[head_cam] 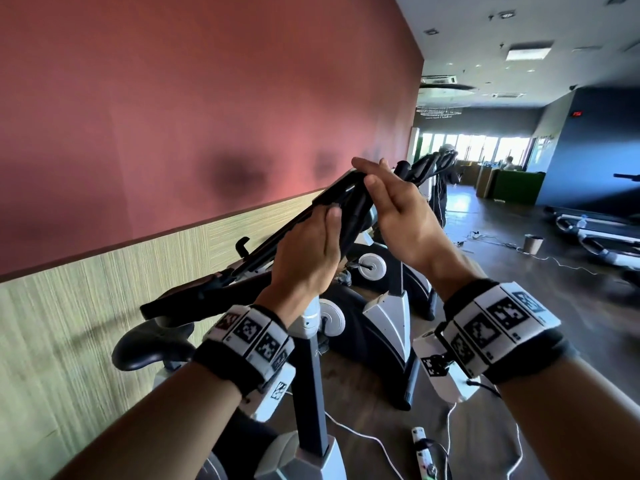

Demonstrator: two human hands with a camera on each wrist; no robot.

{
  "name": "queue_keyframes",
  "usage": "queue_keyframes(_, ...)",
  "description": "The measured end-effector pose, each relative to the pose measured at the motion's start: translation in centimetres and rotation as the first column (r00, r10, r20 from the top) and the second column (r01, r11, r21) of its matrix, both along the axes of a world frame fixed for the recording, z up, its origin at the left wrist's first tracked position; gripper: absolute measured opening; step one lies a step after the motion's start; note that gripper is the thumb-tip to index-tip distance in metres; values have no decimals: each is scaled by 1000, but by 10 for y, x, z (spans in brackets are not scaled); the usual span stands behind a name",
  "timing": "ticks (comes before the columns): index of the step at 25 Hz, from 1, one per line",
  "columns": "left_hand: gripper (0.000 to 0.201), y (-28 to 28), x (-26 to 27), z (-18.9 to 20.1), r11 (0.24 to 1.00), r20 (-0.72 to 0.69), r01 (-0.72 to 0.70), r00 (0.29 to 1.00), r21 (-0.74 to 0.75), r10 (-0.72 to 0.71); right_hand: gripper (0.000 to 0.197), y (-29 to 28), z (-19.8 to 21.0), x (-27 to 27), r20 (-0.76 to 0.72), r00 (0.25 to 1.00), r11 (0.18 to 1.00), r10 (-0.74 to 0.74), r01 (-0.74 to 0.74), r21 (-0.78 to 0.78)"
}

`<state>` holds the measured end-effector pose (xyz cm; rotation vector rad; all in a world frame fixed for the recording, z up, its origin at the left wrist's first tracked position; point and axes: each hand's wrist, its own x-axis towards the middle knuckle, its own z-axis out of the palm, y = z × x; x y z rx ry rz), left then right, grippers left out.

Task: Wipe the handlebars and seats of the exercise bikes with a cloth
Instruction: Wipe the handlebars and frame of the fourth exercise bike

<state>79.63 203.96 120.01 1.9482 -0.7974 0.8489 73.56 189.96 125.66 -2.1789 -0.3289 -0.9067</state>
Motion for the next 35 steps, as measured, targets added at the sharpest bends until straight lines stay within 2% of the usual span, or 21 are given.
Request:
queue_keyframes(1, 48, -10, 3, 9, 999, -7, -13, 1000, -32, 12, 42, -2, 0, 2, 18, 1000, 1000, 9, -9, -8)
queue_keyframes(4, 48, -36, -2, 31, 990, 129, -91, 986, -110, 105, 42, -10, 2, 4, 58, 998, 999, 27, -24, -44)
queue_keyframes(6, 48, -29, -4, 25, 991, 133, -52, 989, -123, 69, 42, -11, 2, 4, 65, 998, 998, 27, -23, -55)
queue_keyframes(8, 49, -8, -6, 2, 996, 86, -27, 996, -81, 34, 41, -10, 0, 4, 79, 997, 999, 24, -21, -33)
queue_keyframes(11, 52, 6, -5, -10, 996, 55, -84, 995, 9, 84, 40, -5, -1, 6, 92, 996, 1000, 11, -11, -4)
queue_keyframes(13, 45, -8, -3, 11, 998, 40, -50, 998, -48, 51, 40, -4, -2, 5, 93, 996, 1000, 18, -20, 11)
queue_keyframes(15, 42, -26, 0, 29, 991, 123, 4, 992, -137, 13, 40, -5, -1, 5, 77, 997, 1000, 25, -25, 1)
queue_keyframes(17, 44, -30, 1, 28, 985, 173, 54, 985, -163, -26, 41, -8, -1, 6, 78, 997, 1000, 25, -24, -8)
queue_keyframes(18, 43, -25, 0, 18, 985, 154, 73, 987, -159, -48, 42, -8, -2, 6, 84, 996, 1000, 22, -22, -3)
queue_keyframes(20, 44, -5, 0, -6, 991, 86, 83, 994, -105, -75, 43, -7, -4, 7, 111, 994, 1000, 18, -20, 11)
queue_keyframes(22, 51, 21, 2, -29, 985, 42, 170, 985, -17, -170, 43, -4, -5, 7, 107, 994, 999, 26, -29, 32)
queue_keyframes(25, 63, 52, 11, -42, 942, 95, 308, 942, 134, -322, 41, -1, -4, 4, 95, 995, 999, 21, -24, 36)
queue_keyframes(27, 67, 57, 18, -41, 952, 158, 241, 949, 190, -272, 41, -1, -4, 3, 96, 995, 999, 13, -17, 41)
queue_keyframes(29, 65, 51, 18, -37, 982, 253, 122, 955, 147, -156, 43, -1, -5, 5, 101, 995, 999, 18, -22, 43)
queue_keyframes(32, 65, 23, 9, -31, 994, 319, 62, 944, 87, -87, 47, -2, -5, 7, 110, 993, 998, 38, -43, 46)
queue_keyframes(35, 65, -11, -4, -15, 997, 383, -80, 922, 24, 65, 44, -3, -11, 10, 123, 986, 989, 112, -122, 83)
